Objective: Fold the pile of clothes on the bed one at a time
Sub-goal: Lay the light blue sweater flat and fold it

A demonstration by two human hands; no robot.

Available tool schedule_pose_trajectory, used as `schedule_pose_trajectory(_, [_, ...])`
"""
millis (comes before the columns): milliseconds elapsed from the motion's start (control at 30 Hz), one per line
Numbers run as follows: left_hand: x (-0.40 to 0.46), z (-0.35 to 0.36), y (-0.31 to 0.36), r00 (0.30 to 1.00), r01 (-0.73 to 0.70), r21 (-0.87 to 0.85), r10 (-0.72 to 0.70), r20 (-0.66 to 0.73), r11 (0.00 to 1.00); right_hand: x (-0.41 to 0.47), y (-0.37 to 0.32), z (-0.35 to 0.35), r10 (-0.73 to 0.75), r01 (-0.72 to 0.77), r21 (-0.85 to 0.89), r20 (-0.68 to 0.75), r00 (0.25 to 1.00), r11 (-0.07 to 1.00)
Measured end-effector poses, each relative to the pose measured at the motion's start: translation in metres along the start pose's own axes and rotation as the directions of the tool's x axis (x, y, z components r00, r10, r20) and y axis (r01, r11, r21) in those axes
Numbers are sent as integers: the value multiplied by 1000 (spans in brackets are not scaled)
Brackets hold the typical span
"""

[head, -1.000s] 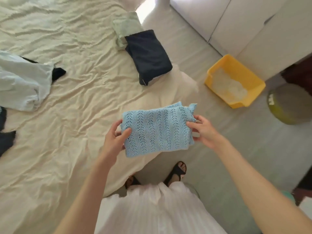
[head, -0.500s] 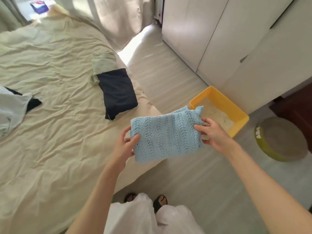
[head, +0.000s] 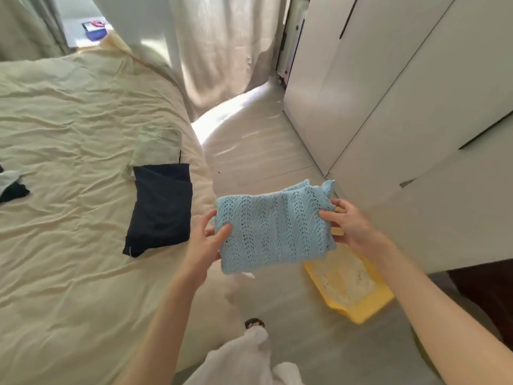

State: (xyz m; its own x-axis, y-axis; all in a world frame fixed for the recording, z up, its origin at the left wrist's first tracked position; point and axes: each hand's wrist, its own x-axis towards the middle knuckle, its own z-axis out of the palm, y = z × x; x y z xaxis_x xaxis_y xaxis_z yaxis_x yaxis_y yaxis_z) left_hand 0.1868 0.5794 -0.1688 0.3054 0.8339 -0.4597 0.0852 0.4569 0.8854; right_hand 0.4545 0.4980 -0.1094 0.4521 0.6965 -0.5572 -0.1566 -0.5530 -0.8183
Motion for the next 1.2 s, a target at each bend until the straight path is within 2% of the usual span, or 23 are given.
schedule_pose_trajectory(133, [33, 24, 15, 994, 10, -110, -21, -104, 994, 64, -53, -10, 1, 10, -108, 98, 995, 994])
schedule_pose_trajectory(267, [63, 38, 31, 971, -55, -197, 7, -240, 979, 132, -102, 5, -1, 56, -218, 245, 970, 974])
schedule_pose_trajectory(533, [125, 55, 44, 813, -159, -321, -60, -580, 934, 251, -172, 74, 36, 181, -376, 502, 864, 909])
schedule_pose_trajectory(700, [166, 46, 46, 684, -232, -311, -73, -726, 922, 304, -203, 140, 27, 305, -413, 630, 776, 858])
schedule_pose_trajectory(867, [213, 24, 44, 599, -275, -326, -105, -794, 905, 359, -223, 216, 77, 378, -434, 733, 676, 818])
schedule_pose_trajectory(1033, [278, -28, 50, 507, -292, -257, -79, -858, 921, 415, -236, 313, 73, 427, -446, 755, 652, 787])
schedule_pose_trajectory(1200, [341, -86, 53, 413, -272, -260, -132, -901, 926, 460, -236, 410, 59, 493, -436, 791, 609, 753])
